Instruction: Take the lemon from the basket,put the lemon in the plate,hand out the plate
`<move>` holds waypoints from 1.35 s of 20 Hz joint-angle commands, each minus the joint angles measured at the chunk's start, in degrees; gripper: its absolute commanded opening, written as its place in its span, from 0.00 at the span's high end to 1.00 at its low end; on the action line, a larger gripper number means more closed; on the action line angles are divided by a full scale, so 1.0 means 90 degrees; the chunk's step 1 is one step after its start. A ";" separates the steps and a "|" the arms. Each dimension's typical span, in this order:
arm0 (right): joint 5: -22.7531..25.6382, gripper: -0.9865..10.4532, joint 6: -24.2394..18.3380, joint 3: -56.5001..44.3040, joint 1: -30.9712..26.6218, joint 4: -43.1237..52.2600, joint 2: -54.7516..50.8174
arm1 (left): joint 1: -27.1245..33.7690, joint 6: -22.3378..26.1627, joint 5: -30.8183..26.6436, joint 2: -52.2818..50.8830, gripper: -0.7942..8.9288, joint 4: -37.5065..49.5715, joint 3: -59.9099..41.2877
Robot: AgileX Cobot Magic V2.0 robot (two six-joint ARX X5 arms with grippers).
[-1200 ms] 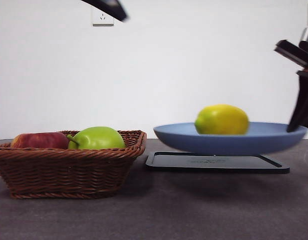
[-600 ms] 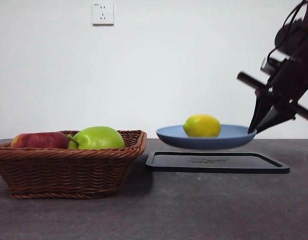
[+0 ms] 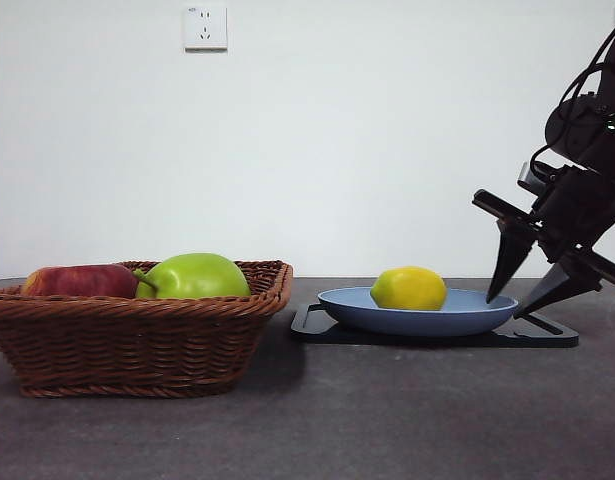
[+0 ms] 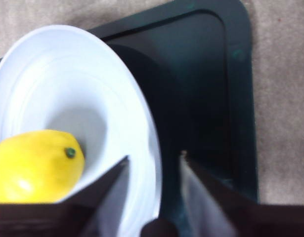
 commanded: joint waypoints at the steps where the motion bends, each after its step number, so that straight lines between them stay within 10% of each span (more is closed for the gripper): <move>1: -0.0015 0.71 -0.0114 0.0126 -0.0019 0.0046 -0.0109 | -0.0036 0.0002 -0.0024 0.0049 0.57 0.0090 0.0126; 7: 0.0964 0.73 -0.0937 0.0126 0.0134 -0.0714 -0.1780 | -0.0022 0.0389 -0.0097 0.0049 0.58 0.0627 0.0126; 14: 0.1297 0.91 -0.1574 0.0090 0.1217 -0.1319 -0.3942 | 0.0576 0.1214 -0.0112 0.0049 0.92 0.1064 0.0124; 17: 0.2276 0.91 -0.1651 -0.0209 0.2038 -0.1260 -0.4675 | 0.1156 0.1438 -0.0080 0.0049 0.91 0.0957 0.0102; 24: 0.4323 0.91 -0.1651 -0.2599 0.3393 0.0313 -0.7113 | 0.2443 0.1506 0.1139 -0.0918 0.91 0.2001 -0.1282; 25: 0.4568 0.91 -0.0658 -0.4568 0.3427 0.1008 -0.9328 | 0.2698 0.0267 0.1258 -0.3512 0.91 0.2912 -0.3835; 27: 0.4563 0.91 -0.0658 -0.4568 0.3424 0.1022 -0.9328 | 0.2698 0.0289 0.1241 -0.3495 0.91 0.2980 -0.3835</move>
